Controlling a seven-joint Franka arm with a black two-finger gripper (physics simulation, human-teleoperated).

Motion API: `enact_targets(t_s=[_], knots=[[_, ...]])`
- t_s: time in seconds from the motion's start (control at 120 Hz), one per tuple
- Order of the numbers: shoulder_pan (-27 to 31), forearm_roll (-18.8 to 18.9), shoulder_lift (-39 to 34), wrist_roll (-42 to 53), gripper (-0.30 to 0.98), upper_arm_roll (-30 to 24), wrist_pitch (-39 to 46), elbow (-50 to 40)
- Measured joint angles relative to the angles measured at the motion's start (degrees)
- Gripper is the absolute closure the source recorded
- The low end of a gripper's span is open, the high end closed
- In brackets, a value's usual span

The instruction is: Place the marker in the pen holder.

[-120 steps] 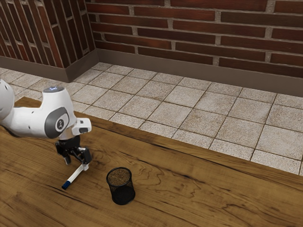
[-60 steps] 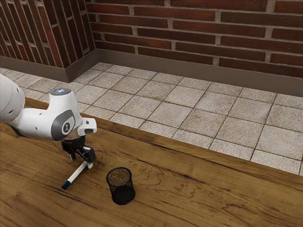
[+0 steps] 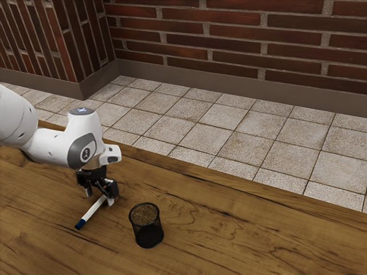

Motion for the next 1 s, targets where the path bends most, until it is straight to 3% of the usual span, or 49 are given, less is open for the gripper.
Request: enact_targets(t_s=[0.442,0.592,0.742,1.0], knots=[[0.4,-0.2,-0.4,-1.2,0.02,0.0,-0.2,-0.1],[0.7,-6.5,-0.3,0.8,0.02,0.0,-0.1,-0.4],[0.7,-8.9,-0.1,2.8,0.02,0.0,-0.1,-0.5],[0.8,-4.9,-0.1,5.4,0.03,0.0,0.9,-0.4]])
